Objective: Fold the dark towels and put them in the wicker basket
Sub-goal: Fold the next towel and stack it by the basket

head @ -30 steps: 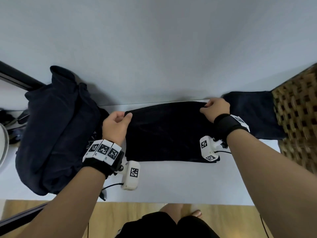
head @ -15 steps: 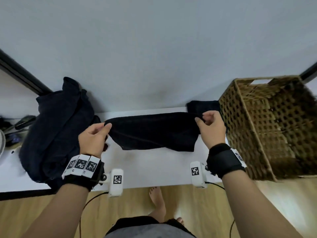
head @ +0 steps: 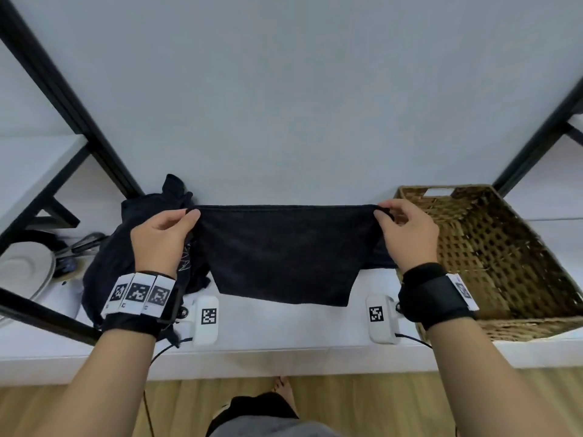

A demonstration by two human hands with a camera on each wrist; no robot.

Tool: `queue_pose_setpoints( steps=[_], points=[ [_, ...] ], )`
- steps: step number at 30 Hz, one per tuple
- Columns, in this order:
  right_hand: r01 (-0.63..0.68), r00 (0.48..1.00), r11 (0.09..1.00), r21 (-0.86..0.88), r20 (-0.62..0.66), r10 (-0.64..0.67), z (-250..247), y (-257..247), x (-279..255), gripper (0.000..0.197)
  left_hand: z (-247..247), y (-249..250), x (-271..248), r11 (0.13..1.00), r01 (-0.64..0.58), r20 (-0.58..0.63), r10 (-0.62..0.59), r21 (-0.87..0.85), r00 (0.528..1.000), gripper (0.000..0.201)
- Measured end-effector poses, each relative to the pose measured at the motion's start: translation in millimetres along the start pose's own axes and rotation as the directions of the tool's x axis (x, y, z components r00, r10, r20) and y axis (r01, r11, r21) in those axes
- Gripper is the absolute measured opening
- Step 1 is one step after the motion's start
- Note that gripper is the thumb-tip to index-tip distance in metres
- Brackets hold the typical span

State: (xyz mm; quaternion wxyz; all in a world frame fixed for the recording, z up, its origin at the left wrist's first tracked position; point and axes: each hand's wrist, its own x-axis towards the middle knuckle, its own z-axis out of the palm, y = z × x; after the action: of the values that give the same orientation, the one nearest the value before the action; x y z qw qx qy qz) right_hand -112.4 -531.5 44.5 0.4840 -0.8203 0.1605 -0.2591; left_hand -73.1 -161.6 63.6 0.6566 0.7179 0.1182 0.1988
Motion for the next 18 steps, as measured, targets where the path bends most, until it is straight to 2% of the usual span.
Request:
queue_pose_setpoints(
  steps=[5, 9, 12, 15, 18],
  points=[
    [0.031, 0.998, 0.997, -0.070, 0.049, -0.027, -10, -11, -9, 0.008, -12, 7, -5, 0.993, -0.053, 0.005, 0.053, 0.108, 0.999, 0.022],
    [0.032, 0.998, 0.998, -0.062, 0.054, -0.029, -8, -16, -9, 0.008, -21, 6, -5, 0.978, -0.058, -0.007, 0.061, 0.199, 0.998, 0.014],
    [-0.011, 0.997, 0.996, -0.086, 0.074, 0.017, -2, -15, -5, 0.007, -24, 0, -1, 0.957, -0.051, 0.006, 0.051, 0.287, 0.999, 0.010],
    [-0.080, 0.988, 0.988, -0.134, 0.120, 0.096, 9, -12, 4, 0.007, -23, -11, 9, 0.946, -0.017, 0.021, 0.011, 0.324, 1.000, 0.009],
    [-0.121, 0.979, 0.977, -0.175, 0.144, 0.147, 22, -11, 18, 0.008, -15, -20, 23, 0.952, 0.056, 0.084, -0.085, 0.302, 0.993, 0.008]
  ],
)
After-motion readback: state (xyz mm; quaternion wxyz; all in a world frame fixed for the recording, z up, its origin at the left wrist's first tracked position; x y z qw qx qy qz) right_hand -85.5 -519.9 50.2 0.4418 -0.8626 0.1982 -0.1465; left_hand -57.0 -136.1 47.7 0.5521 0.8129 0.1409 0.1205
